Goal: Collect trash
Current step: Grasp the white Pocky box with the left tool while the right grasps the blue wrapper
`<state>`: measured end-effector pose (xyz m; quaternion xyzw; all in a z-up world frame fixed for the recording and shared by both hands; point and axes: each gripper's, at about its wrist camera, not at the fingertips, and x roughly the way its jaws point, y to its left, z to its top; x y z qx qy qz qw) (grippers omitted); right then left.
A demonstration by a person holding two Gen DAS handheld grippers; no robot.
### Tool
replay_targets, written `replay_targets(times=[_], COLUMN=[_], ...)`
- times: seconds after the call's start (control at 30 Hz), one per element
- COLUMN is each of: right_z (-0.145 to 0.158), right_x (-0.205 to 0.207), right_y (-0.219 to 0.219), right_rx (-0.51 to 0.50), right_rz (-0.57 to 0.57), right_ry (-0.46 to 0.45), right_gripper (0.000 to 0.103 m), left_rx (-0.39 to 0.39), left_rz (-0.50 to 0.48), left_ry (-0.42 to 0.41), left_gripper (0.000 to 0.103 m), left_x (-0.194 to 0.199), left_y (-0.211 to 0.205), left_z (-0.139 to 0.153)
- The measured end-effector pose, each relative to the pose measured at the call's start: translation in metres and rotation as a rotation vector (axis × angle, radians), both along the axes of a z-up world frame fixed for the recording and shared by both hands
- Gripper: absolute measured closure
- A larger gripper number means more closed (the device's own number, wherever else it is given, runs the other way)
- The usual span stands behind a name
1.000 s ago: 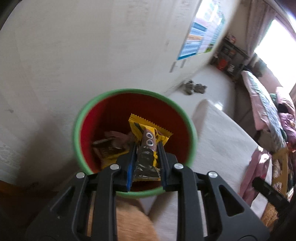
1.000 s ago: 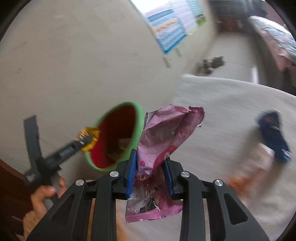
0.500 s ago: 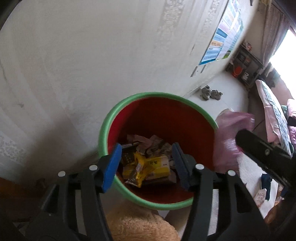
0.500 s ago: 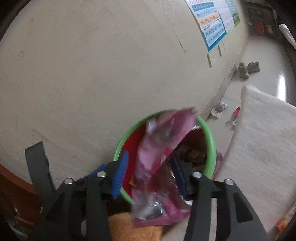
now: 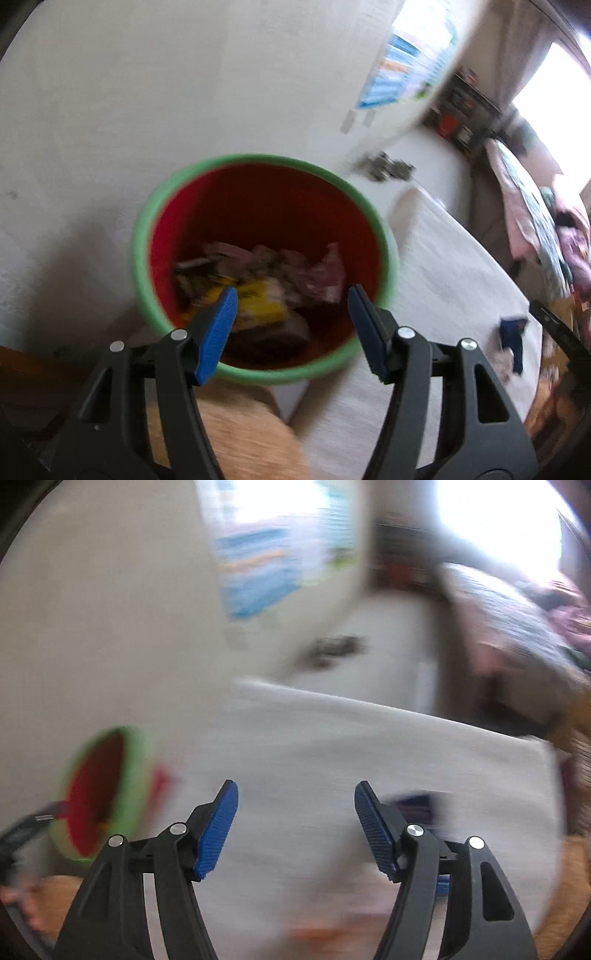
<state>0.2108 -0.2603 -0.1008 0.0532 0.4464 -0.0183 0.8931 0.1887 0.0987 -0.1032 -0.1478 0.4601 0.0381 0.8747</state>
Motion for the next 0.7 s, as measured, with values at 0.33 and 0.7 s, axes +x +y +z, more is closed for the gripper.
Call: replay_targets(times=[0.33, 0.7], right_z=[-0.072, -0.035], right_x=[-0.003, -0.108], right_y=[-0.076, -0.123], right_rx=[0.108, 0.263], right_rz=[-0.121, -0.238], right_ry=[0.230, 0.104], right_gripper=[0.063, 0.068], left_rx=[0.016, 0.017], left_rz=[-0.332, -0.688], left_ry=[0.042, 0.029], left_gripper=[0.035, 0.032], left_x=[-0.008, -0.017], left_y=[-0.117, -0.238], left_z=[0.001, -0.013])
